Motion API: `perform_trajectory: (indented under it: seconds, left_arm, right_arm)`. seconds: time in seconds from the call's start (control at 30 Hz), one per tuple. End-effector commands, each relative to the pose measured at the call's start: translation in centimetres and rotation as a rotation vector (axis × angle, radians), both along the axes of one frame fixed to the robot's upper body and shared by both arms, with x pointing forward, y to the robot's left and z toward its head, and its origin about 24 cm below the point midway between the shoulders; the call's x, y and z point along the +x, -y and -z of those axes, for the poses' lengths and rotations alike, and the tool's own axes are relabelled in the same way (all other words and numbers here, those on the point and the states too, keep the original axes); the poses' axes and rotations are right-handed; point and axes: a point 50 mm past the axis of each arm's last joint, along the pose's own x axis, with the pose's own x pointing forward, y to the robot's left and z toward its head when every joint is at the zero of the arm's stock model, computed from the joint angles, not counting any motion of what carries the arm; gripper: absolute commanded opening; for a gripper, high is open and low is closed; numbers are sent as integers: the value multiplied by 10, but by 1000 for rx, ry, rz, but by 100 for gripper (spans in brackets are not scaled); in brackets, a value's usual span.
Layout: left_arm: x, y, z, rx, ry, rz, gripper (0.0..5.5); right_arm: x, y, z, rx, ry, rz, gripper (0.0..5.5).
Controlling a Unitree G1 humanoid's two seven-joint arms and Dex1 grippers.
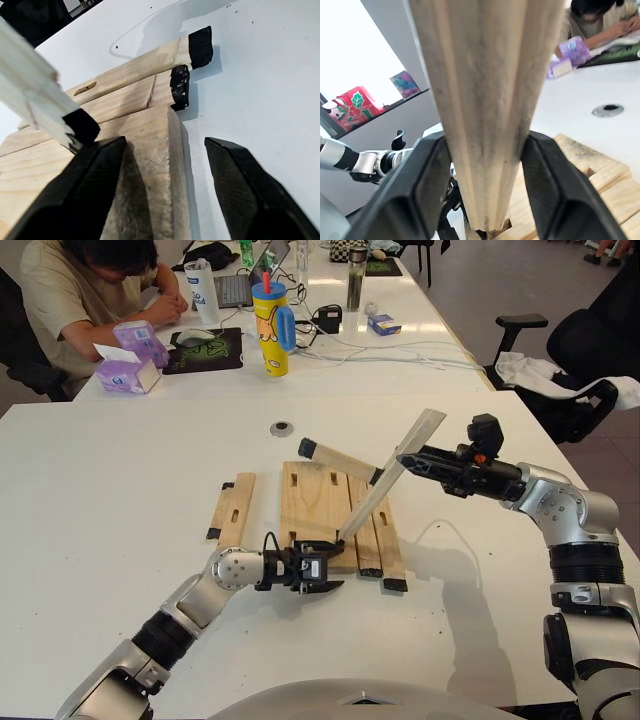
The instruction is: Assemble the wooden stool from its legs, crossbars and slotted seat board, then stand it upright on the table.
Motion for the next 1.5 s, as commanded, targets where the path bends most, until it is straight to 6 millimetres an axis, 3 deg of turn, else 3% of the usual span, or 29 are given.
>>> perform_trajectory:
  seconds: [0.03,0.17,0.33,0.5,0.77,0.9,1.07,1.2,1.3,1.4,1.5]
  left_arm:
    - [0,-20,21,147,-79,-16,294]
    - [-7,-29,24,176,-125,9,294]
    - [-8,-44,14,148,-147,-40,294]
    - [-10,-54,16,190,-176,-55,294]
    - [-26,-53,27,186,-248,-98,294]
    - [-31,-49,24,149,-241,-125,294]
    - [-36,-45,31,159,-247,-127,294]
    - [-35,-42,38,159,-244,-158,294]
    - [-30,-41,45,161,-235,-210,294]
    - [-27,-39,50,169,-216,-207,294]
    - [-26,-39,54,165,-215,-229,294]
  right_arm:
    - [9,-7,2,-89,46,-47,203]
    - [17,-11,4,-150,86,-74,203]
    - [19,-15,7,-237,140,-133,203]
    - [6,-36,9,-329,258,-232,203]
    - [7,-62,3,-542,343,-184,203]
    - [-2,-77,6,-648,380,-220,203]
    - [-11,-93,23,-772,396,-245,203]
    - [-12,-90,37,-782,417,-206,203]
    - [-5,-92,24,-645,453,-87,252]
    - [0,-81,2,-632,512,6,299]
    - [-5,-73,-13,-657,551,-40,316]
